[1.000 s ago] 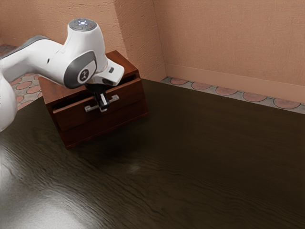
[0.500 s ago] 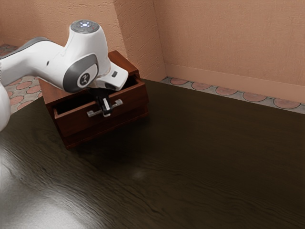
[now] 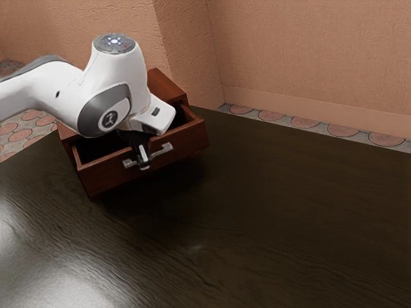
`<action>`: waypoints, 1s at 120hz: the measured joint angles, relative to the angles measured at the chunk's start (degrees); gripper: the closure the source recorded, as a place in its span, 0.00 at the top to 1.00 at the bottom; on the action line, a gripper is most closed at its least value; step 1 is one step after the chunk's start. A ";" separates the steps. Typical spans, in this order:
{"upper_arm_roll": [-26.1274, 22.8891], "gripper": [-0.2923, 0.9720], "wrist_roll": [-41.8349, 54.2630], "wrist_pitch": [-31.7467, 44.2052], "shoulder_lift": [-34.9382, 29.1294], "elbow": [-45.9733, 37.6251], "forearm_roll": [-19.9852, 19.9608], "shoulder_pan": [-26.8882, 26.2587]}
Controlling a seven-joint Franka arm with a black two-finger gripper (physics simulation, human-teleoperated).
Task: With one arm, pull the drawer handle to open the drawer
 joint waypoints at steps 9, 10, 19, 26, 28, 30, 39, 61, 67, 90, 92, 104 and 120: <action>-0.53 0.27 -0.26 0.02 -0.27 -0.37 -0.01 0.19; -0.60 0.27 -0.28 0.02 -0.30 -0.39 -0.01 0.22; -1.35 0.27 -0.53 0.01 -0.43 -0.49 -0.01 0.54; -1.92 0.27 -0.74 0.01 -0.46 -0.71 0.00 0.73; -2.07 0.27 -0.79 0.01 -0.46 -0.75 0.00 0.77; -2.26 0.27 -0.85 0.01 -0.46 -0.78 0.00 0.84; -3.07 0.27 -1.08 0.00 -0.48 -0.89 0.00 1.00; -4.32 0.26 -1.72 -0.15 -2.51 -2.93 -0.23 0.70; -4.48 0.26 -1.90 -0.18 -3.31 -3.76 -0.29 0.50; -5.07 0.24 -2.70 -0.13 -5.06 -5.44 -0.21 0.74; -5.16 0.23 -2.77 -0.14 -5.41 -5.72 -0.20 0.89; -6.11 0.24 -3.10 -0.71 -9.36 -6.41 -0.39 1.44; -7.68 0.43 -2.94 -10.10 -20.14 0.26 -2.34 -0.51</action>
